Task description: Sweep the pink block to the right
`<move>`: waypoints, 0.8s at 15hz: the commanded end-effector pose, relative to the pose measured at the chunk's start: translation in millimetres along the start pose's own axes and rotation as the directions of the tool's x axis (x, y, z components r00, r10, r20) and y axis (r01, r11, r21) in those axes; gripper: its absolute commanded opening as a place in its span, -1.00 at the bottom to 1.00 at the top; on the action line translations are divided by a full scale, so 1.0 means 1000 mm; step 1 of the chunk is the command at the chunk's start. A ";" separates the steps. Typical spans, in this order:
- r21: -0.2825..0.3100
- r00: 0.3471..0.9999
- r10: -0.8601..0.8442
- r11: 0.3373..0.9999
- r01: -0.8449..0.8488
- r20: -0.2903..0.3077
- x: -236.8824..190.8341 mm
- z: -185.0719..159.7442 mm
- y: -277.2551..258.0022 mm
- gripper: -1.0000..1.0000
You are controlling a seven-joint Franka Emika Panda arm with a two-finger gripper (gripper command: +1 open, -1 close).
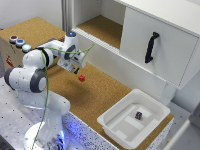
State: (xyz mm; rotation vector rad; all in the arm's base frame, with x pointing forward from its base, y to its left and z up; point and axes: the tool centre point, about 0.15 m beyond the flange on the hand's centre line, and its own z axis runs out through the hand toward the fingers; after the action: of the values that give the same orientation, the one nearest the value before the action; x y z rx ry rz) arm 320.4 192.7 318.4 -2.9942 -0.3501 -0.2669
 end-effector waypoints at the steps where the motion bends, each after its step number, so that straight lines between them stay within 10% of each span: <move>1: -0.053 0.999 -0.033 0.998 0.034 0.028 0.029 0.040 -0.036 -1.00; 12: 0.017 0.998 0.002 1.000 -0.004 0.064 0.047 0.089 0.000 -1.00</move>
State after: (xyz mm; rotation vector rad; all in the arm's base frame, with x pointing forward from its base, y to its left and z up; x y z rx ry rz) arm 347.7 220.7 261.0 -3.0116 -0.3598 -0.2565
